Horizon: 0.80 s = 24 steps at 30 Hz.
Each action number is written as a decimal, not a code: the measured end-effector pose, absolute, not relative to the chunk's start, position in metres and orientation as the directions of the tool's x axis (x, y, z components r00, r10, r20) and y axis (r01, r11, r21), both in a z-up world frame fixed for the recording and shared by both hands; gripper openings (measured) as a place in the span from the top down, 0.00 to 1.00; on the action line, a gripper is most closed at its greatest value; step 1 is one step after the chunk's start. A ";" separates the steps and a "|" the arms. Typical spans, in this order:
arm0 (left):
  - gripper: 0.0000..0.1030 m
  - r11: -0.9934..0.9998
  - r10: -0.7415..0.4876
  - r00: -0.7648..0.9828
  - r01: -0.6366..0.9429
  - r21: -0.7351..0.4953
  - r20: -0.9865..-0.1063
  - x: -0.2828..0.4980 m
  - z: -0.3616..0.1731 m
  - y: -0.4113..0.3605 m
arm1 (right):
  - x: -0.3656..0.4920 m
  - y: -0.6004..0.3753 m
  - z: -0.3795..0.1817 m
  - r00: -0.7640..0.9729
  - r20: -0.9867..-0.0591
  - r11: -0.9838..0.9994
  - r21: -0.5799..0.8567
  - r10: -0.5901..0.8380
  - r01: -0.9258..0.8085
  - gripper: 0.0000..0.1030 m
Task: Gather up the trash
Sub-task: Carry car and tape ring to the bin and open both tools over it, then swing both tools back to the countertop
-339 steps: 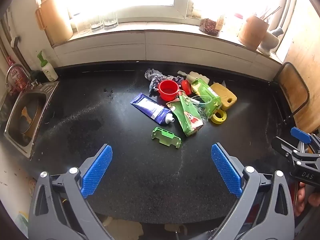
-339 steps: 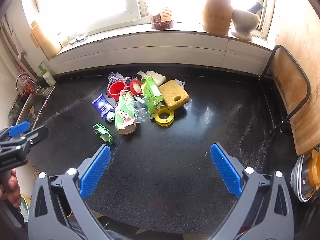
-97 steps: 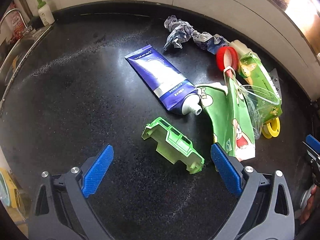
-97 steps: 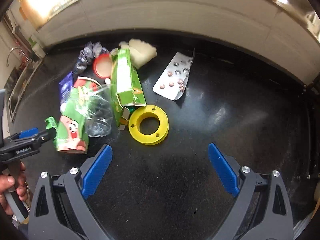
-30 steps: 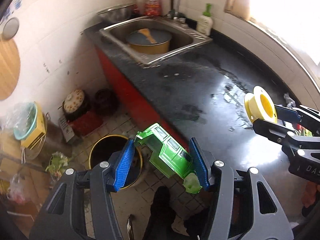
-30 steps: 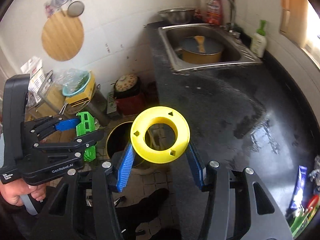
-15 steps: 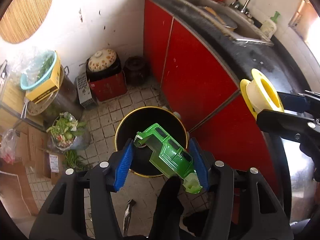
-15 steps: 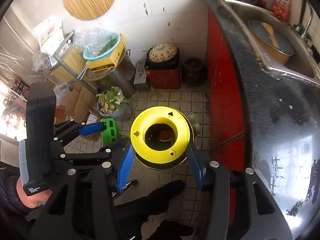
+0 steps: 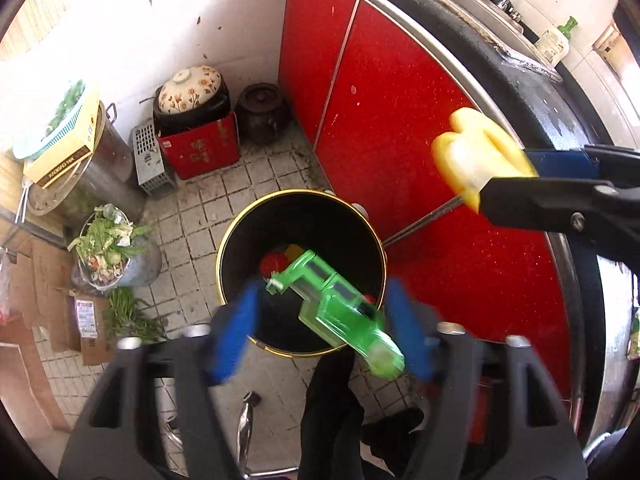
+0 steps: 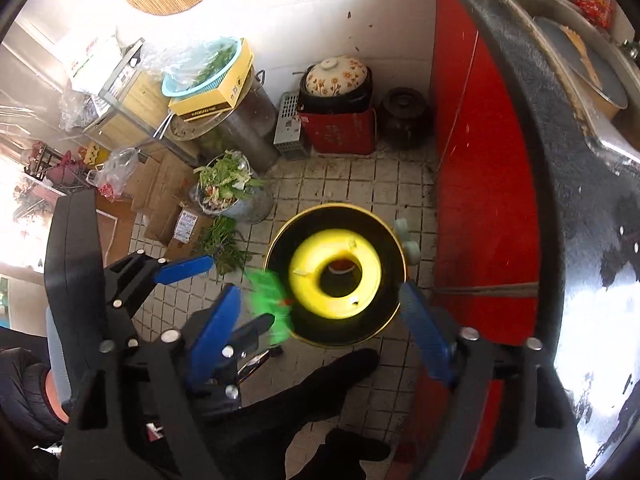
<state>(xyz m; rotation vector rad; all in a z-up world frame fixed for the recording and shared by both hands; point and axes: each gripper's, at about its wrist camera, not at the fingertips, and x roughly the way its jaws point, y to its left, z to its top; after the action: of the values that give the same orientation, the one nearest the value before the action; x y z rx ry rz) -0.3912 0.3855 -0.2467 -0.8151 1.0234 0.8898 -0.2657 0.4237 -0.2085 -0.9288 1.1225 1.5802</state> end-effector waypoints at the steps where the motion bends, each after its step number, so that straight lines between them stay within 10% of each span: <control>1: 0.21 0.413 0.239 0.255 -0.900 -0.140 -0.937 -0.392 -0.247 0.386 | -0.267 0.424 -0.208 -0.262 -0.928 -0.126 0.236 0.264 -0.964 0.23; 24: 0.12 0.670 0.324 0.323 -0.742 -0.026 -0.889 -0.296 -0.163 0.333 | -0.120 0.239 -0.090 0.026 -0.837 0.227 0.118 0.547 -0.967 0.13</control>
<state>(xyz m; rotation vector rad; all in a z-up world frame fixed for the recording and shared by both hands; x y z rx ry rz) -0.2957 0.3331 -0.1627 -0.4784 1.0181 0.7350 -0.1196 0.2394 -0.0904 -0.5798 0.9205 1.2768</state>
